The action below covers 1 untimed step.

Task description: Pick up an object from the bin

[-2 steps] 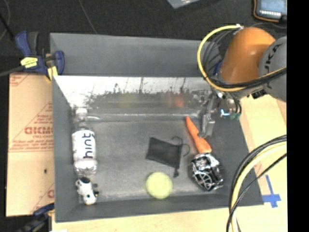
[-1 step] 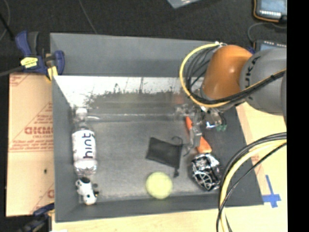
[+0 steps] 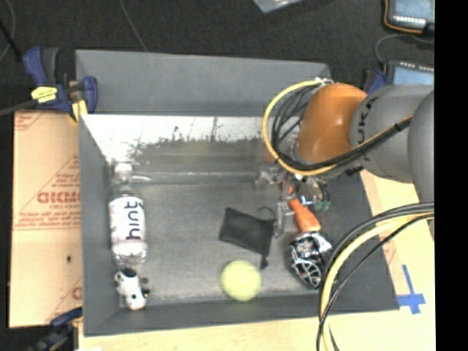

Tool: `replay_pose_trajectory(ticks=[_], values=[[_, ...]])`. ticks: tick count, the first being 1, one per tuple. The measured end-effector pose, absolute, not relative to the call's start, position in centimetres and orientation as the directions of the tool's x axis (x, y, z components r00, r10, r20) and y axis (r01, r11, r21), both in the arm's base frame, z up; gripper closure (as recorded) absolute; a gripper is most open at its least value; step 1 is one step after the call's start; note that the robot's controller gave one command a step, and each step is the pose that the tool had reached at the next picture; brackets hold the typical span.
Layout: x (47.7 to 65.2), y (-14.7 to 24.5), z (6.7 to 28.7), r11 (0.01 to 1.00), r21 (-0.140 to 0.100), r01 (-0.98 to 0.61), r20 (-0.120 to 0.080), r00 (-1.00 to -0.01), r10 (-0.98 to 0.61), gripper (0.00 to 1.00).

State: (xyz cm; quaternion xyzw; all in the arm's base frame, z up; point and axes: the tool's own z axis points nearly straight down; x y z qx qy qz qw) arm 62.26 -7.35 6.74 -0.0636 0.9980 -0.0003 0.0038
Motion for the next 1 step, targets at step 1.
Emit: replay_pose_trajectory(ticks=[1], values=[[61.83,-8.01,7.26,1.0,-0.005,-0.018,-0.012,-1.0,-0.018,1.0]])
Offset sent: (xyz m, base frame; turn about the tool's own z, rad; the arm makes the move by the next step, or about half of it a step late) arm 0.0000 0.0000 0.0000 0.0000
